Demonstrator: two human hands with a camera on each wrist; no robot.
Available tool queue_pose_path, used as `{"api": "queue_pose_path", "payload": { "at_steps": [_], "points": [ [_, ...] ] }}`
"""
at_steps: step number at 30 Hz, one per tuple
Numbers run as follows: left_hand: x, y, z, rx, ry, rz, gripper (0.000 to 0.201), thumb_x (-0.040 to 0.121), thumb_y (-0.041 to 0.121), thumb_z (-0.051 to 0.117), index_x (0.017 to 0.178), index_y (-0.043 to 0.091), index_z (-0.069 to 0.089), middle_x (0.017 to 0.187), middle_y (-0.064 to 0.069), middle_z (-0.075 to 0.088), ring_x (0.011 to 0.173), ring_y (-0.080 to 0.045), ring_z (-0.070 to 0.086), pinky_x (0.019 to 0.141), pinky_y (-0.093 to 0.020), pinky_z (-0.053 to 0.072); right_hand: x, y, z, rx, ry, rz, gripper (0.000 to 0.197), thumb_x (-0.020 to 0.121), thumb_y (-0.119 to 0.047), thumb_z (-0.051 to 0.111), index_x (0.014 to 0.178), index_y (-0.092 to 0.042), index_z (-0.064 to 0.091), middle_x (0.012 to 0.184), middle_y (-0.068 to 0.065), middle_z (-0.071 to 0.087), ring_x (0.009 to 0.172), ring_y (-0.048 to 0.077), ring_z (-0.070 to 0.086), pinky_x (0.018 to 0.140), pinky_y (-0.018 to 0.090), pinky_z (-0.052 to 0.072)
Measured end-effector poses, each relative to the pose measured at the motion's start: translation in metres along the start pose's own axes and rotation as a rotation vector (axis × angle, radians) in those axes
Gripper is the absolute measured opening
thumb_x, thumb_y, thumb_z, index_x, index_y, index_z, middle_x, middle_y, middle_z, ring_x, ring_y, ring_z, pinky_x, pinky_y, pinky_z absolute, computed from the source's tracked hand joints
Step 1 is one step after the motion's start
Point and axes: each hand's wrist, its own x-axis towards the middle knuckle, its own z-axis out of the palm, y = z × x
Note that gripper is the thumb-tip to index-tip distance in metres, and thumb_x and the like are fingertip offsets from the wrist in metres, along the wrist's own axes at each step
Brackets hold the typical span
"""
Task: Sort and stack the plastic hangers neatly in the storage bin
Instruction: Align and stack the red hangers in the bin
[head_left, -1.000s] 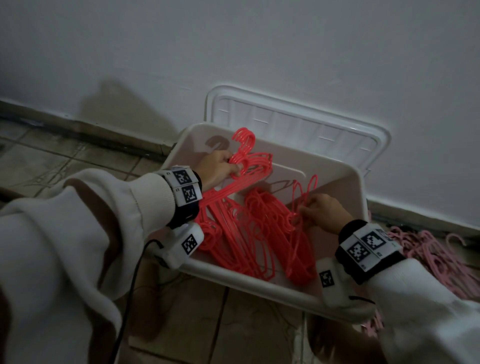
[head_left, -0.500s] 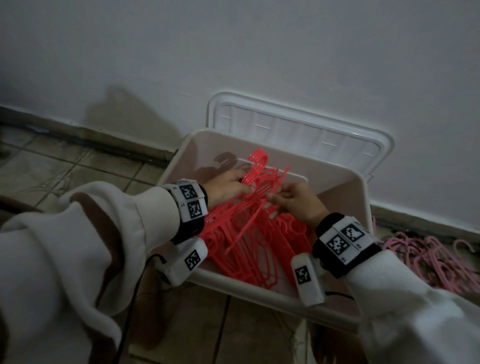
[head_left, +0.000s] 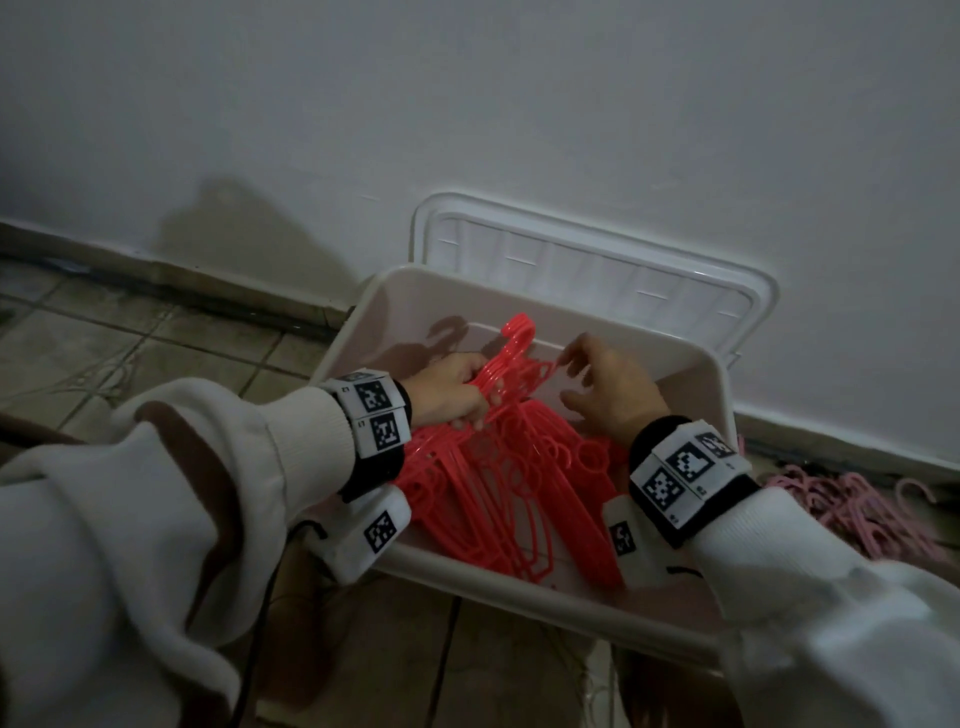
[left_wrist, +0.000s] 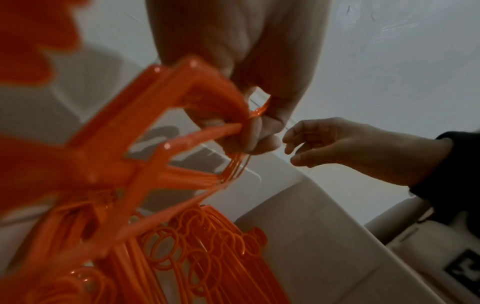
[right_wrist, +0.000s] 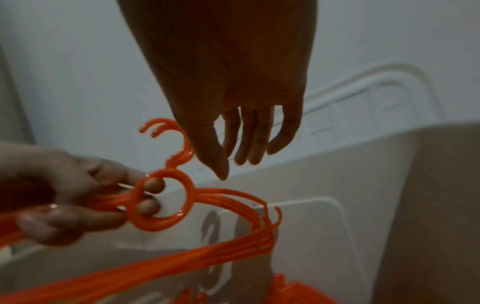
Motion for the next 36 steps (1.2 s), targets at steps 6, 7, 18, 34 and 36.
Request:
{"api": "queue_pose_path", "payload": {
  "at_steps": [6,7,18,34,36],
  "points": [
    [-0.003,0.017,0.009,-0.056,-0.149,0.031,0.038,0.073,-0.025,0.033,0.079,0.010,0.047,0.077,-0.003,0.050,0.037,0.000,0.048,0.031,-0.013,0.028,-0.008,0.000,-0.023,-0.358,-0.279,-0.050,0.060,0.086,-0.036,0.059,0.138,-0.021,0.033,0.144,0.000,0.037,0.136,0.018,0.030,0.113,0.052,0.014],
    [-0.004,0.021,0.011,-0.071,-0.171,0.037,0.038,0.073,-0.025,0.032,0.079,0.009,0.047,0.076,-0.004,0.050,0.036,-0.001,0.047,0.031,-0.013,0.027,-0.009,-0.001,-0.025,-0.367,-0.303,-0.065,0.055,0.089,-0.034,0.056,0.138,-0.021,0.033,0.144,-0.001,0.038,0.136,0.017,0.031,0.112,0.055,0.011],
    [-0.010,0.023,0.005,0.113,-0.031,0.146,0.037,0.085,-0.005,0.053,0.117,0.012,0.054,0.094,-0.009,0.064,0.070,-0.015,0.059,0.064,-0.021,0.047,-0.004,-0.002,-0.015,-0.101,-0.238,-0.206,0.036,0.096,-0.011,0.045,0.131,-0.006,0.048,0.129,0.013,0.057,0.120,0.025,0.052,0.091,0.021,0.031],
    [0.006,-0.014,-0.007,0.573,0.078,0.141,0.038,0.092,0.047,0.046,0.121,0.022,0.052,0.112,-0.001,0.061,0.103,-0.021,0.057,0.095,-0.038,0.043,0.021,-0.015,0.023,-0.077,-0.437,-0.134,0.043,0.093,-0.004,0.044,0.136,-0.010,0.044,0.139,0.009,0.048,0.129,0.024,0.043,0.105,0.025,0.027],
    [0.008,-0.015,-0.007,0.578,0.094,0.150,0.036,0.094,0.040,0.046,0.123,0.018,0.050,0.114,-0.002,0.060,0.105,-0.022,0.056,0.094,-0.036,0.042,0.028,-0.013,0.027,-0.113,-0.427,-0.136,0.048,0.089,-0.004,0.049,0.136,-0.009,0.041,0.136,0.012,0.049,0.126,0.027,0.046,0.105,0.031,0.033]
  ]
}}
